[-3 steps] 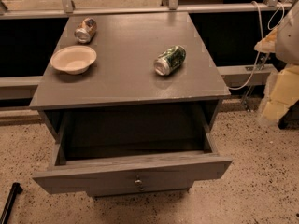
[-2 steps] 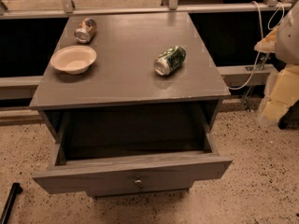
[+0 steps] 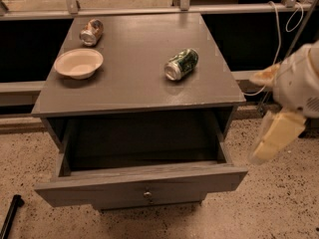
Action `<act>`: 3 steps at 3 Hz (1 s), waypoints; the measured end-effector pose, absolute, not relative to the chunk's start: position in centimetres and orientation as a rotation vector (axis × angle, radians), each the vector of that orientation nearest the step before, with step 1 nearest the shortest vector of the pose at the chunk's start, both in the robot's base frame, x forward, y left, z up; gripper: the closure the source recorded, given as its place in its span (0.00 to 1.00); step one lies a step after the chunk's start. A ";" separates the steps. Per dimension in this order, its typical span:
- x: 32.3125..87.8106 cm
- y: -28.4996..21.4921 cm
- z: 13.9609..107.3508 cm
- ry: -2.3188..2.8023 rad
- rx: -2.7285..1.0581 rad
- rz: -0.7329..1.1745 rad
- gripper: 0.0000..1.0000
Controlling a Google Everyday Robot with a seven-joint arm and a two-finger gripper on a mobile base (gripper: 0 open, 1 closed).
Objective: Close top drawer
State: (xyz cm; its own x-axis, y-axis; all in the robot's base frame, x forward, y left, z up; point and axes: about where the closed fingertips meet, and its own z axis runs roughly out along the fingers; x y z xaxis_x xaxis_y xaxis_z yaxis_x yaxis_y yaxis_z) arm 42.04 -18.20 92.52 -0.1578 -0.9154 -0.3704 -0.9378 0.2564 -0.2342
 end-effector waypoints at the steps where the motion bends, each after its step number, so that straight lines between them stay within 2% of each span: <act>1: 40.9 -18.2 90.6 2.115 -1.601 0.131 0.00; 2: 41.0 -17.5 89.4 2.075 -1.665 0.223 0.00; 3: 40.1 -15.2 84.9 1.954 -1.671 0.430 0.00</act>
Offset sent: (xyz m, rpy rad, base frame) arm -0.0108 0.0195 -0.0454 0.1688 0.1065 0.1365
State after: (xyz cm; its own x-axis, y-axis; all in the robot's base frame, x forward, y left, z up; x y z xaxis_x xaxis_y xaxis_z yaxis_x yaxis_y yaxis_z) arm 40.14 -15.22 84.91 -0.0958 -0.8098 -0.5788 -0.9781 0.1846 -0.0964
